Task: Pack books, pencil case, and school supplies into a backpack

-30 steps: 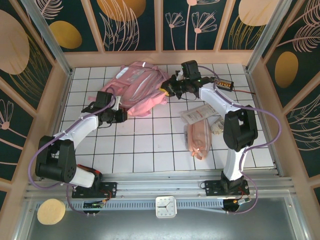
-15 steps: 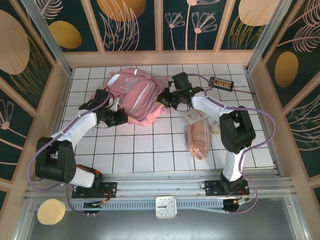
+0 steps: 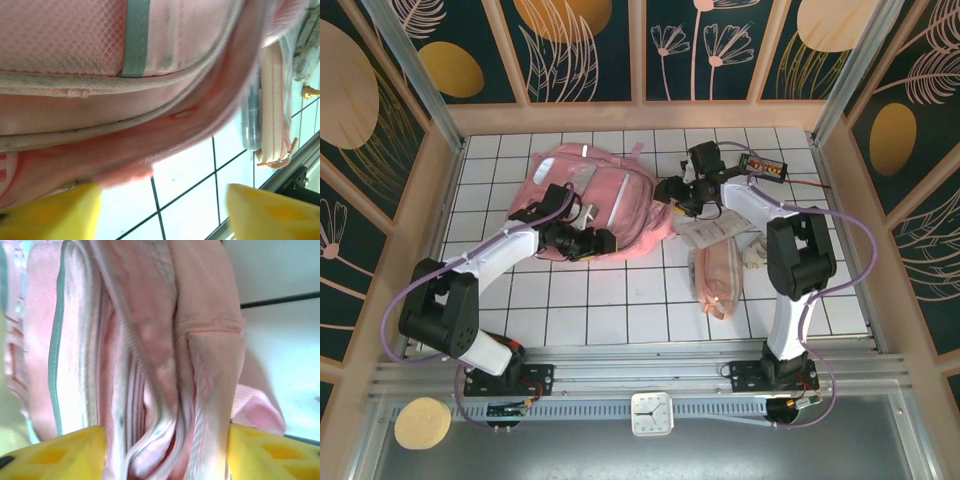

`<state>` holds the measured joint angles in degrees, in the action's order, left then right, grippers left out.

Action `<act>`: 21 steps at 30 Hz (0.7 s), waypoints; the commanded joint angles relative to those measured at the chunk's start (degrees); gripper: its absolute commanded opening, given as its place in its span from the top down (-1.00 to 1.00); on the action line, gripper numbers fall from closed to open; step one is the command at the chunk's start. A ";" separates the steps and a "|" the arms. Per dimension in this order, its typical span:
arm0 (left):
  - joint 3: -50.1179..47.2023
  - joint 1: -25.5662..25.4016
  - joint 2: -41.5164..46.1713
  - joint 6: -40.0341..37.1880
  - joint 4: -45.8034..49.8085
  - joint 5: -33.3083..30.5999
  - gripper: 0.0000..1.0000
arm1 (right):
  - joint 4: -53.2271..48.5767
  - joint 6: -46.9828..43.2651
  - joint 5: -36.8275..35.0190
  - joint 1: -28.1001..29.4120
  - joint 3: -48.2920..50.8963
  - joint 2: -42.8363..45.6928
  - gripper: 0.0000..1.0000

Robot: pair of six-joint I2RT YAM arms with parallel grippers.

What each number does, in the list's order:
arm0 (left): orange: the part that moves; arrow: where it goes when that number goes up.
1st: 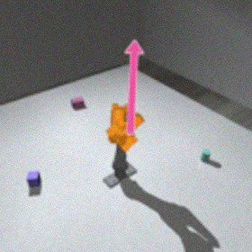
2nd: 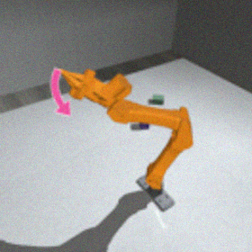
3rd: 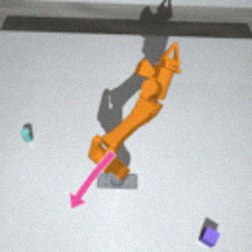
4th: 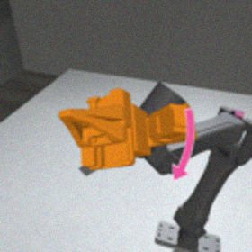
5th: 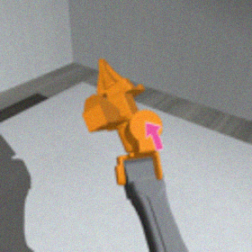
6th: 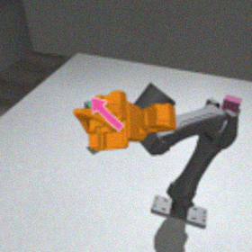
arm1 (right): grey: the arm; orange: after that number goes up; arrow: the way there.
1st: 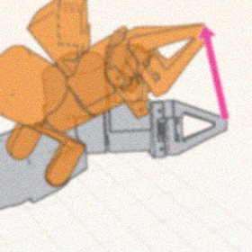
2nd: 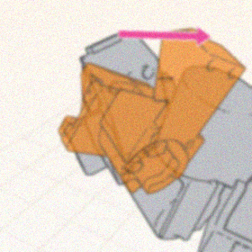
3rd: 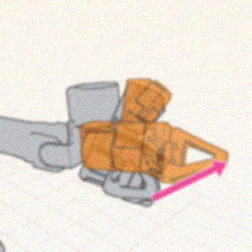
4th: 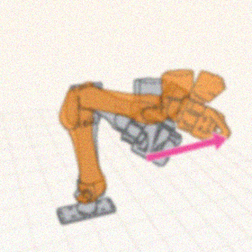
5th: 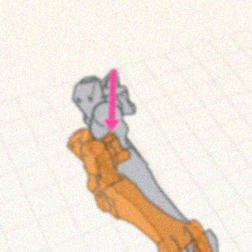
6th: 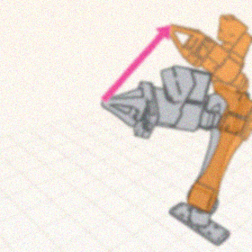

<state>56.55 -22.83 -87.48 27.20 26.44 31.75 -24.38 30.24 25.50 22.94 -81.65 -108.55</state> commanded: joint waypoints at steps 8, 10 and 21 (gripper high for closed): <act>-6.77 5.97 16.90 11.31 2.49 -5.42 -0.98 | -3.54 -0.92 -0.71 17.04 8.82 16.34 -0.46; -10.09 8.48 19.32 13.84 1.66 -6.03 -0.98 | -1.82 -2.25 1.74 20.17 6.72 12.83 -0.44; -16.79 21.55 14.50 17.09 -10.31 -6.54 -0.98 | 14.11 -0.85 -13.40 30.58 7.60 1.34 -0.31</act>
<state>39.75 -2.07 -70.48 42.85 20.91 25.87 -18.37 27.79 18.35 52.16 -75.13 -106.08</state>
